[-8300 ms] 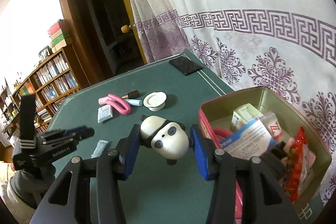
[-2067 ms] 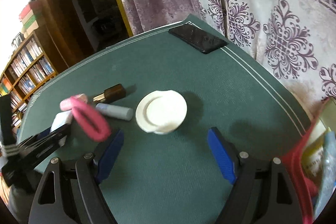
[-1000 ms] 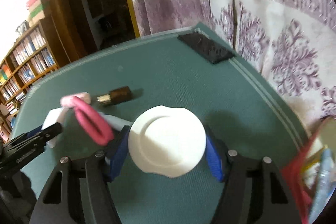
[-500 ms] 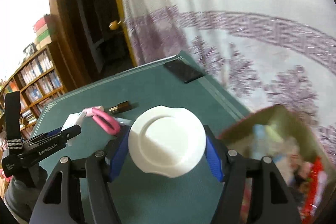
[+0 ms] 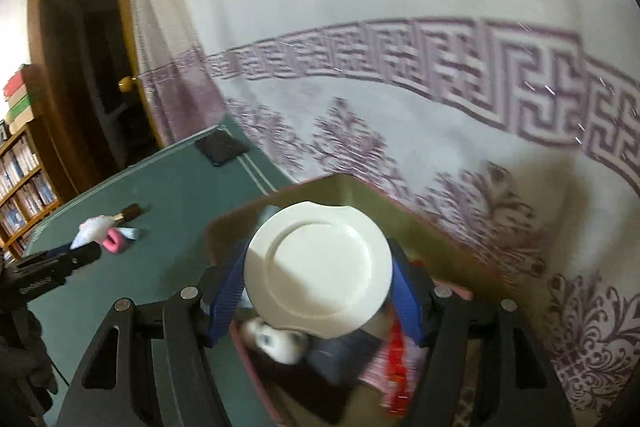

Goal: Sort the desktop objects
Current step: 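Carry the packet and lid into the pink tin and release both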

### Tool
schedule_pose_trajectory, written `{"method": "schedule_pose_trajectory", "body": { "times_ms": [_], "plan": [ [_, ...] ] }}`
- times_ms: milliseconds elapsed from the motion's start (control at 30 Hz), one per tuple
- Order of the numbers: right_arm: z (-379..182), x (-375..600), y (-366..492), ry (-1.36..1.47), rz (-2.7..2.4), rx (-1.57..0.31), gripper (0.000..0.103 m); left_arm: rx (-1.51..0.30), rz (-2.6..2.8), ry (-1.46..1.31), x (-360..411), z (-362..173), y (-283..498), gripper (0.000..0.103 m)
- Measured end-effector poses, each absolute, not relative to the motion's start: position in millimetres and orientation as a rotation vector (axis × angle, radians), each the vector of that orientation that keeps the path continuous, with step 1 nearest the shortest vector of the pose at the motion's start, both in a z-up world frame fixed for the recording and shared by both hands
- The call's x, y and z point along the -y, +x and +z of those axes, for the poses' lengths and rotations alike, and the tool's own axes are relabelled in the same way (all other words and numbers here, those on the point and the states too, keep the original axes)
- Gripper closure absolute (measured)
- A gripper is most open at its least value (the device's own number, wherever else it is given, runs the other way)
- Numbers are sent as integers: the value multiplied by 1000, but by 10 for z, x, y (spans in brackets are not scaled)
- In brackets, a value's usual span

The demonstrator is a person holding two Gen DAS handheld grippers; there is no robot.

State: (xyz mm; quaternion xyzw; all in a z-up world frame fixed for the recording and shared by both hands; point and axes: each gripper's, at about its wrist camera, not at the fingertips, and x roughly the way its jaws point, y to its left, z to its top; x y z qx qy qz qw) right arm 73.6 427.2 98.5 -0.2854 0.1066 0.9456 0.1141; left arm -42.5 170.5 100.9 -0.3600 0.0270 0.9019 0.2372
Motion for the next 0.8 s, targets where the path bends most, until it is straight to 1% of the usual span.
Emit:
{"method": "schedule_pose_trajectory", "body": {
  "times_ms": [333, 433, 467, 500, 800],
  "plan": [
    [836, -4456, 795, -873, 2778, -359, 33, -169, 2377, -967, -2268, 1086, -284, 54],
    [799, -4518, 808, -894, 2778, -372, 31, -197, 2341, -952, -2460, 1121, -243, 54],
    [783, -4546, 801, -900, 2777, -378, 27, -207, 2326, -945, -2533, 1134, -232, 54],
    [774, -4578, 825, -896, 2772, -384, 26, -214, 2312, -941, -2597, 1145, -223, 54],
    [784, -4715, 1030, -865, 2762, -388, 26, -269, 2206, -913, -3122, 1165, -149, 54]
  ]
}}
